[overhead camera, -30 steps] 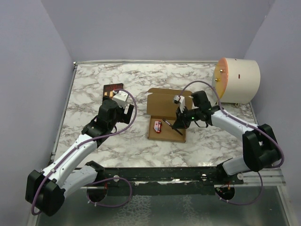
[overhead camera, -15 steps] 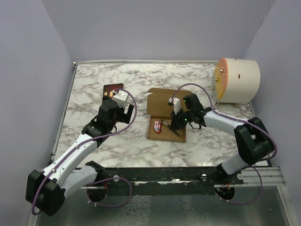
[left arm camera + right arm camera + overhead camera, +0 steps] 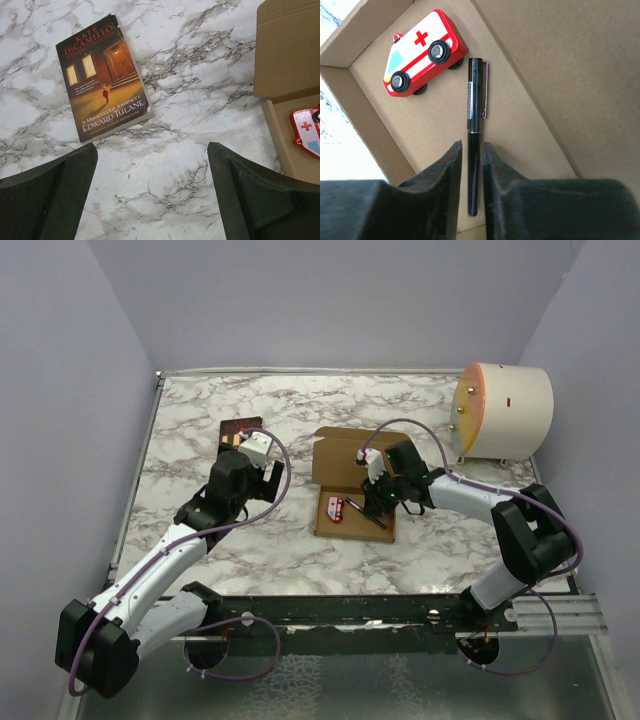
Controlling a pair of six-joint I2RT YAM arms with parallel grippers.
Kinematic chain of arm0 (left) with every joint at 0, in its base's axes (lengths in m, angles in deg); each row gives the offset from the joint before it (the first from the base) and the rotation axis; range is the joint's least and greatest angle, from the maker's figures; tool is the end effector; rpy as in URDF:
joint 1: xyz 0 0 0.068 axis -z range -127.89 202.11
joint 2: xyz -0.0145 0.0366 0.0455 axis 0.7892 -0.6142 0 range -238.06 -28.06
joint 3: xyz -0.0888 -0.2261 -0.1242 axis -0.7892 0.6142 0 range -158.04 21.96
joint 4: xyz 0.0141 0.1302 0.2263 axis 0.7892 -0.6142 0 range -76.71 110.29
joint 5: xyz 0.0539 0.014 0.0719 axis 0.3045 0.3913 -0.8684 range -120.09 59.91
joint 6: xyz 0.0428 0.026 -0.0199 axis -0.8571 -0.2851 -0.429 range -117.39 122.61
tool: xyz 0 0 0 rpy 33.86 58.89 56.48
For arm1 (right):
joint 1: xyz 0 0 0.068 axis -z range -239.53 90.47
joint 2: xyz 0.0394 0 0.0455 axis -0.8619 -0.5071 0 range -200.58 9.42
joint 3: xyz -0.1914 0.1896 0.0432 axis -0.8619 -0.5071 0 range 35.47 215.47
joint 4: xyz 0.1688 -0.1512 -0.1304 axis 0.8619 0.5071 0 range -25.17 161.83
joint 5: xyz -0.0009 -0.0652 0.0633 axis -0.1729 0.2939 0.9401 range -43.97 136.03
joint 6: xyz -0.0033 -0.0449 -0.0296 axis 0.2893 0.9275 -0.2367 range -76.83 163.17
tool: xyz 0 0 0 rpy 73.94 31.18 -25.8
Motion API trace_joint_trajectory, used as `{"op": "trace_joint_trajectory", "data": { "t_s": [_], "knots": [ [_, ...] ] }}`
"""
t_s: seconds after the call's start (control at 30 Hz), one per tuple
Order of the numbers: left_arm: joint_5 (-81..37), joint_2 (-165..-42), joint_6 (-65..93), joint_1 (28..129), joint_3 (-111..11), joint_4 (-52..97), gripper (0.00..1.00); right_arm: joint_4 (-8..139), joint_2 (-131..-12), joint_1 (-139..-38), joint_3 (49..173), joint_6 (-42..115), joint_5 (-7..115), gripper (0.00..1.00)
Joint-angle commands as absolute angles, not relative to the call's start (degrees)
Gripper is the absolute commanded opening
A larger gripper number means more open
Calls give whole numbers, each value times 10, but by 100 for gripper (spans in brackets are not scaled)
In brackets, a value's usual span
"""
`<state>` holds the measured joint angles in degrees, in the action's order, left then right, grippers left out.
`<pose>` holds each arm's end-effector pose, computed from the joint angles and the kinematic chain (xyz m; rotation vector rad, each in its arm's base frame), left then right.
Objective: Fold the paper box
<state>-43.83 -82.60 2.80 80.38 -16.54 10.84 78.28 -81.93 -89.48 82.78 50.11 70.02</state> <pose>0.1950 -0.0952 0.2719 0.3373 1.9743 -0.0766 0.2538 0.1631 0.1605 -0.9701 2.4022 0.6887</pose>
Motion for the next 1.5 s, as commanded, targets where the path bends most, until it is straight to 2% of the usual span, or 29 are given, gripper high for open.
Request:
{"op": "trace_joint_trajectory", "data": {
  "t_s": [0.0, 0.23, 0.3, 0.43, 0.53, 0.7, 0.8, 0.83, 0.9, 1.07, 1.23, 1.47],
  "knots": [
    [-429, -828, 22, 800, -162, 126, 95, 781, -813, -898, 848, 512, 687, 24],
    [-425, -827, 22, 799, -162, 127, 95, 791, -783, -898, 843, 531, 701, 28],
    [-423, -825, 21, 799, -160, 128, 95, 802, -766, -897, 846, 547, 719, 33],
    [-405, -817, 21, 798, -155, 140, 95, 881, -728, -855, 869, 640, 834, 45],
    [-369, -806, 34, 796, -145, 161, 95, 917, -690, -798, 879, 683, 955, 49],
    [-310, -779, 63, 787, -112, 240, 93, 923, -614, -724, 882, 720, 1020, 55],
    [-268, -785, 112, 773, -97, 297, 94, 923, -583, -710, 907, 718, 984, 70],
    [-250, -795, 133, 768, -98, 312, 94, 916, -581, -709, 915, 707, 974, 77],
    [-203, -823, 167, 755, -109, 335, 95, 893, -597, -708, 928, 660, 959, 99],
    [-26, -930, 263, 690, -136, 430, 96, 1041, -710, -700, 1040, 716, 1102, 99],
    [118, -1044, 347, 640, -185, 501, 94, 939, -652, -668, 962, 642, 1074, 99],
    [188, -1190, 313, 638, -284, 487, 83, 885, -619, -622, 897, 600, 1088, 98]
  ]
}}
